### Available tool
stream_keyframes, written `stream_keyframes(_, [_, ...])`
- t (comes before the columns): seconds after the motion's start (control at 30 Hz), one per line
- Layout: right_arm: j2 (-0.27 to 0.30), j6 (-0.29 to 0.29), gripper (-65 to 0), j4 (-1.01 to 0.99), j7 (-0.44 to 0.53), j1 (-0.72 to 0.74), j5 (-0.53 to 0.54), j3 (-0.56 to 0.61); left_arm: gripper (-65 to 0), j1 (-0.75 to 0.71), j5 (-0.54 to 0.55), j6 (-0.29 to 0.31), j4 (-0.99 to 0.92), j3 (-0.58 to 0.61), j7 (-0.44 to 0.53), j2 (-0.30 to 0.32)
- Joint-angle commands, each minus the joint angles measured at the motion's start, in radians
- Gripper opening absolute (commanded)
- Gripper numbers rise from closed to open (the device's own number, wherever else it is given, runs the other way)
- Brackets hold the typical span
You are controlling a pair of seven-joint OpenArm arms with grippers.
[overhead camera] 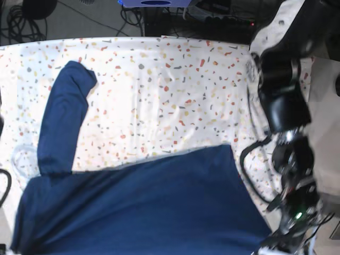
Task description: Layout the t-shirt on the table in an organized manner, then fold the t-shirt properly
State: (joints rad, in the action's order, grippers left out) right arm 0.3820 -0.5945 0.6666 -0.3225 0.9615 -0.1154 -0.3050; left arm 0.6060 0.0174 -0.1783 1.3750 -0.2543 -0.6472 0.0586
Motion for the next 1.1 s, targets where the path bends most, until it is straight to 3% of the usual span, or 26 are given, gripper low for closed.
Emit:
stream_keyframes(0.0, [0.018, 0.008, -62.1, -0.064, 0.047, 0.075, -0.017, -0.001, -65.0, 0.064, -0.02, 0.006, -0.055, 0.005, 0.073, -0.012])
stream_keyframes(0.03, [0.018, 0.008, -57.9, -0.138, 0.081, 0.115, -0.046, -0.004, -65.0, 0.101, -0.035, 0.006, -0.128, 0.006, 0.131, -0.024])
stream_keyframes(0.1, [0.022, 0.008, -43.1, -0.232, 0.105, 0.159, -0.093, -0.007, -65.0, 0.156, -0.049, 0.006, -0.247, 0.006, 0.229, -0.055])
stream_keyframes(0.13, [0.025, 0.008, -32.6, -0.241, 0.104, 0.165, -0.108, -0.007, -60.2, 0.177, -0.047, 0.006, -0.297, 0.006, 0.274, -0.067])
stream_keyframes(0.17, [0.025, 0.008, -22.2, -0.236, 0.107, 0.155, -0.108, -0.004, -46.9, 0.196, -0.047, 0.006, -0.348, 0.006, 0.312, -0.075])
stream_keyframes(0.23, [0.025, 0.006, -9.5, -0.201, 0.101, 0.123, -0.106, -0.009, -22.5, 0.206, -0.046, 0.006, -0.388, 0.006, 0.361, -0.085])
stream_keyframes(0.3, [0.031, 0.003, -10.7, -0.127, 0.059, 0.044, -0.106, -0.01, -3.1, 0.197, -0.046, 0.006, -0.389, 0.006, 0.369, -0.102])
stream_keyframes(0.33, [0.035, 0.003, -13.5, -0.074, 0.023, -0.006, -0.106, -0.01, 0.0, 0.171, -0.046, 0.006, -0.388, 0.005, 0.369, -0.108])
stream_keyframes(0.47, [0.027, 0.002, -22.8, 0.17, -0.122, -0.246, -0.103, -0.044, -1.2, -0.008, -0.046, 0.007, -0.242, 0.008, 0.367, -0.119])
stream_keyframes(0.63, [-0.047, 0.002, -23.0, 0.331, -0.139, -0.533, -0.025, -0.113, -15.0, -0.337, -0.046, 0.009, -0.07, 0.049, 0.375, -0.131])
stream_keyframes(0.73, [-0.074, 0.002, -21.5, 0.319, -0.139, -0.606, 0.01, -0.116, -31.6, -0.467, -0.046, 0.009, -0.047, 0.069, 0.378, -0.116])
stream_keyframes(0.87, [-0.117, 0.006, -11.9, 0.305, -0.139, -0.625, 0.012, -0.116, -65.0, -0.616, -0.044, 0.009, 0.057, 0.016, 0.378, -0.113])
stream_keyframes(1.07, [-0.124, 0.006, -10.1, 0.157, -0.137, -0.609, 0.012, -0.116, -65.0, -0.82, -0.044, 0.01, 0.186, -0.09, 0.376, -0.095])
